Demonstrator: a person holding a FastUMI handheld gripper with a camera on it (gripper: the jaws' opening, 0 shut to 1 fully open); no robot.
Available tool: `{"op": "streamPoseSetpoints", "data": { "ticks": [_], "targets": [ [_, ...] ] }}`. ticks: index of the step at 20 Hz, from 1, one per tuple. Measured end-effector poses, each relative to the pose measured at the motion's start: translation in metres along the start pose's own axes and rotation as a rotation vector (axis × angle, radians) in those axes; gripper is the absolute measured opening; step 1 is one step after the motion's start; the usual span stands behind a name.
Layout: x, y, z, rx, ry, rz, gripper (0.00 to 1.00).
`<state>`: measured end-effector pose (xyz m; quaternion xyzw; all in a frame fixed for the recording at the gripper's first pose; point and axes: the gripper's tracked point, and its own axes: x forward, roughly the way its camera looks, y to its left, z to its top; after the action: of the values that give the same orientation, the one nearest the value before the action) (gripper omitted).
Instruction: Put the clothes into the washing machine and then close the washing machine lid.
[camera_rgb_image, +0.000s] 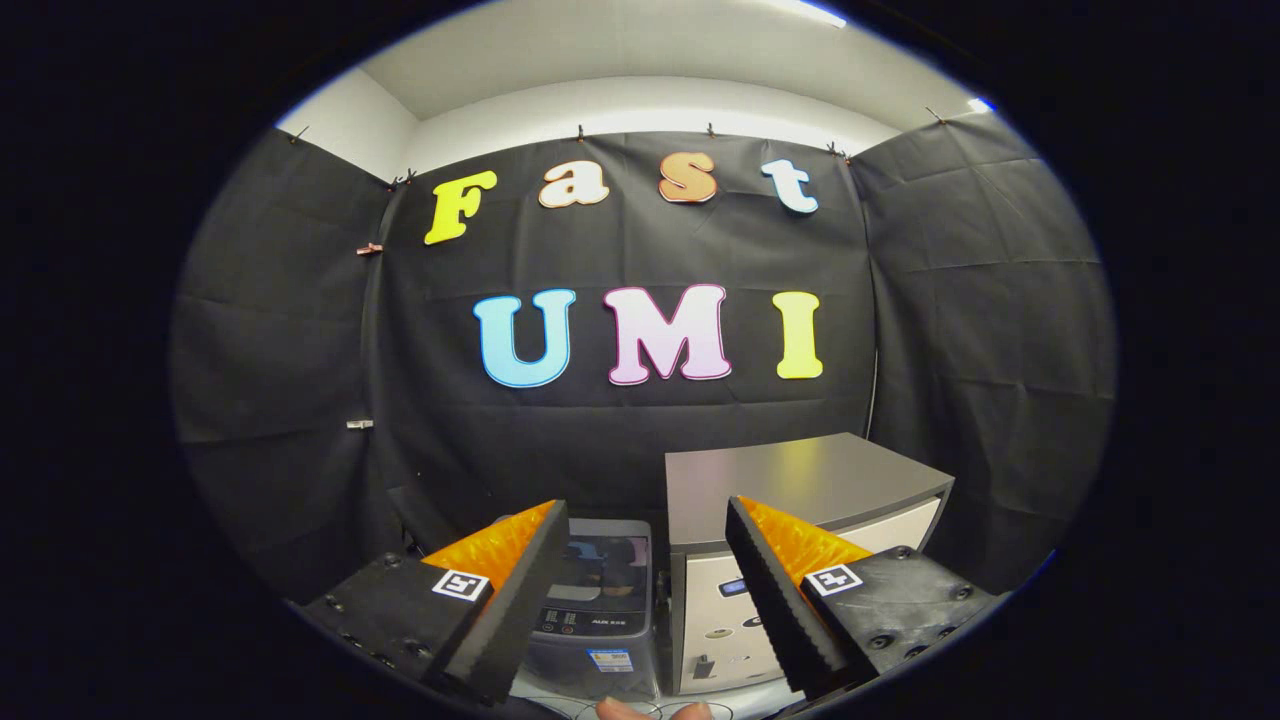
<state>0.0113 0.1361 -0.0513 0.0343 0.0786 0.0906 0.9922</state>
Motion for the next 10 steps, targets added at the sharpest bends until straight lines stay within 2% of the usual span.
{"op": "streamPoseSetpoints", "data": {
  "ticks": [10],
  "targets": [
    [-0.0037,0.0073,-0.0077,-0.018,0.019,0.024,0.99]
  ]
}}
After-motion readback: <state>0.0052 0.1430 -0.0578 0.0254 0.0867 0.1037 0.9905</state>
